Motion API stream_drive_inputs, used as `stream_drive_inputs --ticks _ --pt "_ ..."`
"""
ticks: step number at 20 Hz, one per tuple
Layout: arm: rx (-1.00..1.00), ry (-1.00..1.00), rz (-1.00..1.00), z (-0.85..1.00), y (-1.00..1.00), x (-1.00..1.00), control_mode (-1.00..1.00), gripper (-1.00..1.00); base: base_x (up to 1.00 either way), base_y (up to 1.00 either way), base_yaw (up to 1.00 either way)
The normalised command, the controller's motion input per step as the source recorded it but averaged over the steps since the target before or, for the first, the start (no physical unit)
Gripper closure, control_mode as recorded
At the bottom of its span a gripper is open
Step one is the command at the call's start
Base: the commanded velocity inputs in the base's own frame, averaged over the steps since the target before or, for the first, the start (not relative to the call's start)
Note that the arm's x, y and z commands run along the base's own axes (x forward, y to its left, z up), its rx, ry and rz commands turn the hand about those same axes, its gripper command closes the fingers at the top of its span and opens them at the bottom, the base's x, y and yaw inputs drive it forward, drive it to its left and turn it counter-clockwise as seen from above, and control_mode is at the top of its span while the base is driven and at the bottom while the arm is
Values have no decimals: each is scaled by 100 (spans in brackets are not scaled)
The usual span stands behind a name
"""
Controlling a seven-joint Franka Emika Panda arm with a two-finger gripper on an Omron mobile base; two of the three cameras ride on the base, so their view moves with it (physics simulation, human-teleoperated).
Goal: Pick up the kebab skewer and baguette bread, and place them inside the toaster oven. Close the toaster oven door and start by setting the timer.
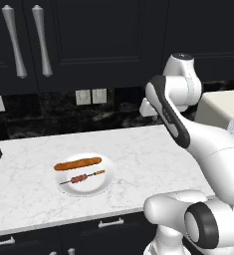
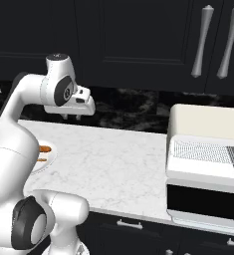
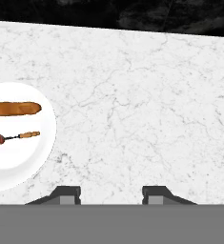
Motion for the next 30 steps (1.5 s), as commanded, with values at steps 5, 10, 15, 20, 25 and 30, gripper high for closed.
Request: stream_drive_inputs --ticks 5,10,15,20,25,30 --pt "0 0 0 0 0 0 100 -100 0 0 0" --pt "0 0 0 0 0 0 100 -100 0 0 0" --pt "0 0 0 0 0 0 100 -100 0 -3 0" --pt "0 0 0 0 0 0 100 -100 0 -52 -1" --pt "0 0 0 0 0 0 100 -100 0 -56 -1" --pt "0 0 0 0 0 0 100 -100 0 -26 0"
